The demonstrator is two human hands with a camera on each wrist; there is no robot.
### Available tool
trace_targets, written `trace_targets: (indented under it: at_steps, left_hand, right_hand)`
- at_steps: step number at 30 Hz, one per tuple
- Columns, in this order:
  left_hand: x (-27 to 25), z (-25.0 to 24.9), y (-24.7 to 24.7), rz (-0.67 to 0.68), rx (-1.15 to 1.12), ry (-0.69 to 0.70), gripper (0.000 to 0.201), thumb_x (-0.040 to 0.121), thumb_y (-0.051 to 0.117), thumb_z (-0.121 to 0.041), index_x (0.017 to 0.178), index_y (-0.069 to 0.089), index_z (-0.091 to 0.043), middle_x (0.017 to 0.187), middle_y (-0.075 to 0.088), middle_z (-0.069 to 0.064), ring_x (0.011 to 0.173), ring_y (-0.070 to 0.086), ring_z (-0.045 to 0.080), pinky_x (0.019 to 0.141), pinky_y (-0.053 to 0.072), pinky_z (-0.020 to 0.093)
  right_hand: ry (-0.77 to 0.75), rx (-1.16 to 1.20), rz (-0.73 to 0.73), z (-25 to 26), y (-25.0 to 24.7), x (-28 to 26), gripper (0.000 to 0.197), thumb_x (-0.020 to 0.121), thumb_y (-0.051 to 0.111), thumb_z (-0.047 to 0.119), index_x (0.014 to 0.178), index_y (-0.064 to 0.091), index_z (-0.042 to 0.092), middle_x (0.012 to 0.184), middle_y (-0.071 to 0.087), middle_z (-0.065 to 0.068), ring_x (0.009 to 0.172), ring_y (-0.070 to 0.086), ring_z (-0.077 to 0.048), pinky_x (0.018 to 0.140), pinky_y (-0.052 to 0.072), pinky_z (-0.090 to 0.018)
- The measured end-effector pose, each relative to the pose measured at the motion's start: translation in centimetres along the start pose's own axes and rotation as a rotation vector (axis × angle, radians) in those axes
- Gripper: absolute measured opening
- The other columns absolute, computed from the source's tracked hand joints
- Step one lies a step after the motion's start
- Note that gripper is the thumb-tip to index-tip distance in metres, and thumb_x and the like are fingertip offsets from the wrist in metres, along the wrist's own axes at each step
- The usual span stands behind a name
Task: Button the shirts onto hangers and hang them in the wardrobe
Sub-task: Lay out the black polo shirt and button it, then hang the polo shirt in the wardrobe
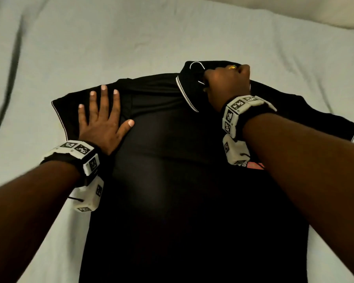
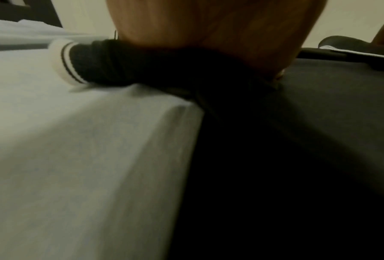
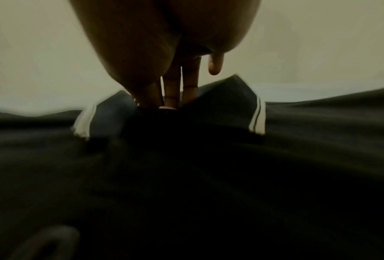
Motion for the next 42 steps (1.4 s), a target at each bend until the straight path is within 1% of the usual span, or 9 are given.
trace_targets:
  at_steps: [7,11,22,29,32,34,37,39,42]
  left_hand:
    - [0.8,0.4,1.1,0.054,-0.010,-0.019,0.088,0.091,0.006,-0.079,0.158,-0.019,-0.027,0.165,-0.029,-0.001,0.152,-0.024,0.027,0.120,-0.011,0.055]
    - [1.1,0.4,1.4,0.059,-0.021,-0.038,0.093,0.080,0.001,-0.080,0.154,-0.024,-0.029,0.165,-0.029,-0.002,0.153,-0.024,0.026,0.120,-0.011,0.054]
    - [1.6,0.1,1.3,0.129,-0.006,-0.071,0.087,0.082,0.001,-0.078,0.143,-0.037,-0.030,0.153,-0.046,-0.006,0.149,-0.032,0.025,0.119,-0.016,0.052]
    - [1.8,0.1,1.5,0.145,-0.021,-0.093,0.097,0.066,-0.015,-0.082,0.141,-0.039,-0.024,0.143,-0.055,-0.007,0.139,-0.043,0.018,0.102,-0.039,0.042]
    - [1.4,-0.9,-0.5,0.216,0.078,-0.144,0.097,0.082,0.002,-0.083,0.150,-0.033,-0.024,0.155,-0.044,-0.003,0.153,-0.024,0.024,0.120,-0.011,0.053]
    - [0.3,-2.5,-4.6,0.234,0.184,-0.169,0.090,0.095,0.029,-0.071,0.161,-0.001,-0.019,0.170,0.001,0.008,0.155,0.014,0.028,0.119,0.014,0.057]
    - [-3.1,-5.9,-11.8,0.012,0.174,-0.093,0.037,0.094,0.051,-0.041,0.128,0.053,-0.026,0.131,0.059,0.000,0.117,0.061,0.022,0.112,0.030,0.052]
    - [-6.8,-8.6,-16.1,-0.292,0.041,0.018,0.038,0.085,0.062,-0.022,0.124,0.059,-0.021,0.123,0.063,0.002,0.109,0.066,0.025,0.110,0.033,0.057]
    - [-12.9,-13.0,-23.6,-0.649,-0.198,0.149,0.050,0.089,0.051,-0.033,0.134,0.059,-0.014,0.134,0.060,0.008,0.126,0.056,0.030,0.116,0.025,0.049]
  right_hand:
    - [0.163,-0.079,0.122,-5.7,-1.1,2.6,0.020,0.092,0.060,0.029,0.102,0.071,0.015,0.105,0.065,-0.013,0.107,0.058,-0.039,0.101,0.032,-0.049]
    - [0.048,-0.091,0.149,-4.1,-1.1,4.5,0.036,0.091,0.063,0.046,0.106,0.069,0.015,0.112,0.063,-0.016,0.114,0.054,-0.040,0.100,0.034,-0.048]
    - [0.104,0.015,0.187,-4.0,-1.0,8.3,0.032,0.097,0.056,0.026,0.124,0.061,0.010,0.126,0.056,-0.019,0.120,0.052,-0.043,0.097,0.041,-0.052]
    - [0.135,0.091,0.044,-3.6,-1.9,6.2,0.027,0.104,0.035,0.020,0.122,0.048,0.005,0.118,0.062,-0.019,0.114,0.056,-0.044,0.089,0.046,-0.050]
    - [0.169,0.132,0.026,-4.3,-4.2,4.0,0.030,0.106,0.035,0.030,0.120,0.047,0.006,0.114,0.065,-0.018,0.112,0.057,-0.042,0.089,0.044,-0.048]
    - [0.143,0.119,-0.052,-4.6,-6.9,1.6,0.026,0.103,0.041,0.024,0.119,0.051,0.006,0.107,0.068,-0.017,0.105,0.061,-0.041,0.086,0.045,-0.047]
    - [0.075,0.117,-0.245,-4.0,-12.7,-2.9,0.010,0.088,0.065,0.014,0.092,0.061,0.005,0.071,0.068,-0.015,0.068,0.067,-0.038,0.064,0.049,-0.043]
    - [0.033,0.139,-0.411,-3.9,-17.0,-7.1,0.014,0.087,0.069,0.018,0.079,0.060,0.010,0.057,0.060,-0.008,0.051,0.060,-0.033,0.054,0.045,-0.037]
    - [0.016,0.201,-0.637,-5.1,-23.6,-13.8,0.030,0.102,0.047,0.030,0.078,0.060,0.017,0.062,0.055,-0.001,0.058,0.055,-0.028,0.062,0.043,-0.038]
Point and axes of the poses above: each hand's wrist, its own x-axis towards the middle knuckle, its own y-axis out of the palm, z = x × y, the point moved 4 cm from there along x, towards the middle knuckle
